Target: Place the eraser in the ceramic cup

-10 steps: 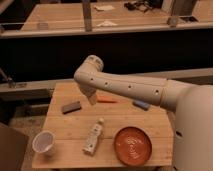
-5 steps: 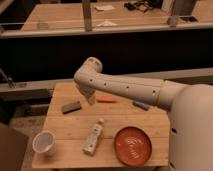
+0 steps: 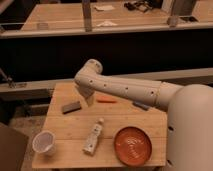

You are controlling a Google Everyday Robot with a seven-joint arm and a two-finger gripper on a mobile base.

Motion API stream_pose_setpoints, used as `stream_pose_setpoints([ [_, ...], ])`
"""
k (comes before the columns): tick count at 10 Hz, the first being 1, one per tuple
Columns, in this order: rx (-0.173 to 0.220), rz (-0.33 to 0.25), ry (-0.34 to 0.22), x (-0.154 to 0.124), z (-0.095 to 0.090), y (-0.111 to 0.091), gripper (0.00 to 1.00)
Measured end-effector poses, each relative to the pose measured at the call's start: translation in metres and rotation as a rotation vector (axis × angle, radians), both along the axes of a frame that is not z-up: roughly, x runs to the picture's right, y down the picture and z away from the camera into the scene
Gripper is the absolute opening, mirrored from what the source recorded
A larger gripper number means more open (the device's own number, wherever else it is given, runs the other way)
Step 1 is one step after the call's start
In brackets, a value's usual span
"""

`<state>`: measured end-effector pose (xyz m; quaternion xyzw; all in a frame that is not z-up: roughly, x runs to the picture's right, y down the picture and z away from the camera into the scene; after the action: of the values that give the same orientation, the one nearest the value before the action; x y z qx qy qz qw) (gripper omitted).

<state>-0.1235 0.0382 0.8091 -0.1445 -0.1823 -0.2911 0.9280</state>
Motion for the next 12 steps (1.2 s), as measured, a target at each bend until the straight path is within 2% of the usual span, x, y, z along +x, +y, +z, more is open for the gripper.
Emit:
stream_pose_setpoints([
  [12, -0.039, 0.087, -0.046, -0.014, 0.030, 0.004, 0.80],
])
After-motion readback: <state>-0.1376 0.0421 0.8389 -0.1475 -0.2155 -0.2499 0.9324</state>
